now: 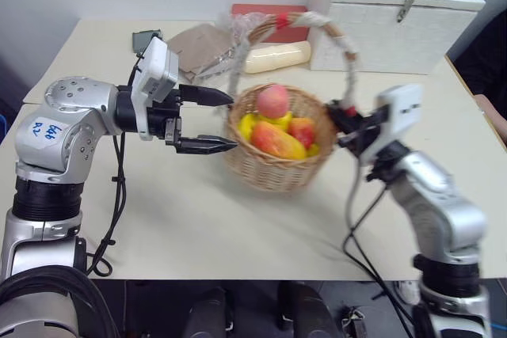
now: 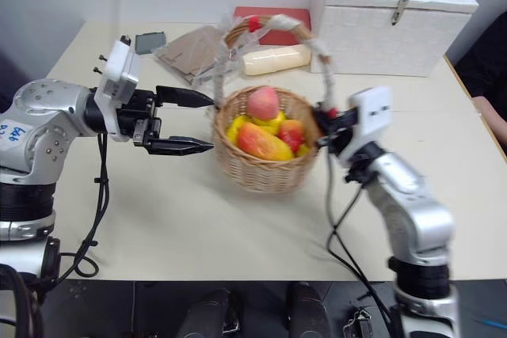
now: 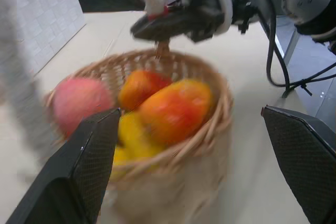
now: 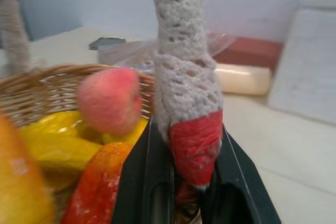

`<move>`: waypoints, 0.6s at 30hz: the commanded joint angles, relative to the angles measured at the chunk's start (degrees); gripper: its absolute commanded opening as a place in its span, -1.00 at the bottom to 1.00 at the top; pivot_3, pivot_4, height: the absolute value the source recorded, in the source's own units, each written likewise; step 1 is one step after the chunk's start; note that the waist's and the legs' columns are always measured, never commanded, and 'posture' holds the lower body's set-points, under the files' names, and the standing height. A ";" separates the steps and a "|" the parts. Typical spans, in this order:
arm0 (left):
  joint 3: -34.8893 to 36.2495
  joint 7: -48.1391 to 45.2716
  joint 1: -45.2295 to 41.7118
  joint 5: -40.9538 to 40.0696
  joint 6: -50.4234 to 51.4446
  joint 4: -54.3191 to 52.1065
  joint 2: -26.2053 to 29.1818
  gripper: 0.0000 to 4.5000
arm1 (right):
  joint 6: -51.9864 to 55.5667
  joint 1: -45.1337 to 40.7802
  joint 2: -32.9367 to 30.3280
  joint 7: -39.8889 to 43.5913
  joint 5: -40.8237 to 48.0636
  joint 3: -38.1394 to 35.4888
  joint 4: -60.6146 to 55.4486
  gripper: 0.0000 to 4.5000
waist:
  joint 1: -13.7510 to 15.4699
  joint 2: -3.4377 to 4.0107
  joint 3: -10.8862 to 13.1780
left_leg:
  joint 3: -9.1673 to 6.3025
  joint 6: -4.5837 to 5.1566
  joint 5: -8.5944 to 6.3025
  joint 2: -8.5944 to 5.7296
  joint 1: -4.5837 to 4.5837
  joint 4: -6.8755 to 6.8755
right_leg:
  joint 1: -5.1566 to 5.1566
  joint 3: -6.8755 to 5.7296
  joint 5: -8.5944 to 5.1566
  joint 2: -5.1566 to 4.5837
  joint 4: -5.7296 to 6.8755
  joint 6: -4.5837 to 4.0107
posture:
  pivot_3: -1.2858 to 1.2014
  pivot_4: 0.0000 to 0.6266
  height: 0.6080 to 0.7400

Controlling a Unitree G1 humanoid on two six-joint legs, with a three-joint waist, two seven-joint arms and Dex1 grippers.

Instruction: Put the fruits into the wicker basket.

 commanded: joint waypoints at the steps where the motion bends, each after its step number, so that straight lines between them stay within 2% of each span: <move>1: 0.34 -1.09 -1.87 -0.28 -1.32 0.89 -0.77 1.00 | -0.48 5.11 -7.62 4.59 1.29 -13.89 -1.67 -0.91 | 0.58 0.00 -0.01 | -0.01 0.01 0.00 -0.02 0.00 0.01 | 0.01 -0.02 0.00 -0.01 0.00 0.00 | 0.03 -0.52 1.00; 3: 0.03 -1.79 -2.44 -0.16 -1.84 1.92 -1.49 1.00 | -0.38 8.94 -10.75 6.17 1.30 -21.00 1.30 -0.91 | 0.83 -0.01 0.00 | 0.03 0.01 -0.01 0.02 0.03 0.01 | 0.01 0.01 0.00 0.04 0.00 0.00 | 0.03 -0.52 1.00; 5: -0.20 -2.18 -3.11 -0.07 -2.17 3.00 -2.36 1.00 | -1.27 12.13 -11.47 7.10 0.93 -25.16 4.17 -0.91 | 1.07 0.00 -0.01 | 0.05 0.01 0.00 0.04 0.06 0.01 | 0.01 0.03 0.00 0.08 0.02 0.00 | 0.03 -0.52 1.00; 8: -0.76 -2.85 -3.82 0.38 -2.91 4.56 -3.58 1.00 | -3.90 15.73 -9.93 7.05 -1.38 -25.79 7.00 -0.91 | 0.71 0.00 -0.01 | 0.20 0.00 0.01 0.05 0.19 0.02 | 0.01 0.17 0.00 0.10 0.03 -0.01 | 0.03 -0.52 1.00; 13: -1.11 -3.19 -4.79 0.50 -3.18 6.74 -5.84 1.00 | -8.52 17.65 -2.93 4.32 -2.73 -24.22 9.30 -0.91 | -0.28 0.03 0.00 | 0.30 -0.04 0.05 0.06 0.31 0.01 | 0.00 0.32 0.00 0.10 0.06 -0.01 | 0.03 -0.52 1.00; 14: -1.01 -3.21 -4.94 0.26 -2.90 7.08 -6.23 1.00 | -9.30 18.25 -1.93 4.43 -2.85 -24.05 9.41 -0.59 | -0.34 0.04 -0.01 | 0.31 -0.04 0.05 0.07 0.31 0.01 | -0.02 0.34 0.00 0.11 0.09 -0.01 | 0.03 -0.52 1.00; 16: -1.14 -3.66 -5.03 0.23 -2.77 7.50 -6.78 1.00 | -10.20 20.30 -0.51 4.54 -2.75 -24.59 9.03 -0.36 | -0.24 0.03 -0.01 | 0.29 -0.04 0.05 0.08 0.31 0.00 | -0.02 0.34 0.00 0.11 0.12 -0.01 | 0.03 -0.52 1.00; 18: -1.15 -4.18 -5.13 0.40 -2.84 8.02 -6.88 1.00 | -9.42 23.18 -0.56 5.26 -0.95 -27.06 7.06 -0.04 | -0.18 0.04 -0.01 | 0.29 -0.04 0.05 0.07 0.31 0.00 | -0.01 0.34 0.00 0.11 0.12 -0.01 | 0.03 -0.52 1.00</move>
